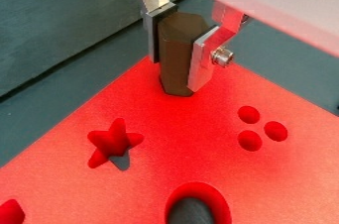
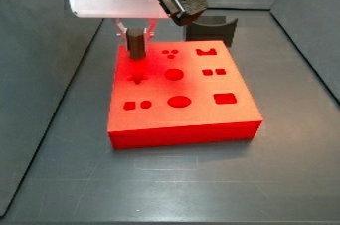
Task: Insert the hexagon object.
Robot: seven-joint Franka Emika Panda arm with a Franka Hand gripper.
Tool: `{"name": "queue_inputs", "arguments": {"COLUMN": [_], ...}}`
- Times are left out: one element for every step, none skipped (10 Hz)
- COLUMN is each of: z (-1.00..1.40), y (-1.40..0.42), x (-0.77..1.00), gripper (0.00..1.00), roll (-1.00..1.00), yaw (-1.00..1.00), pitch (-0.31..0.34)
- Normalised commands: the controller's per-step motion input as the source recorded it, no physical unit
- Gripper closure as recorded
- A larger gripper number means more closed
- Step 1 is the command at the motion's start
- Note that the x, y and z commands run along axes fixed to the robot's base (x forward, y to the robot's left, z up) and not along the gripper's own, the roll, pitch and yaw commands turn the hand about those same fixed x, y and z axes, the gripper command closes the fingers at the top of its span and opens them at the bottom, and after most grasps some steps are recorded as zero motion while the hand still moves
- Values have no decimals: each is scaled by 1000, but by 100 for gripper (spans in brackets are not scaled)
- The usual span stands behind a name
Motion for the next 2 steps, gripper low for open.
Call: {"name": "queue_inputs", "arguments": {"z": [-454,0], "y": [-43,0], "x": [-160,0], "gripper": [100,100], "roll": [46,0], "yaw": [0,0], "pitch": [-181,0]}}
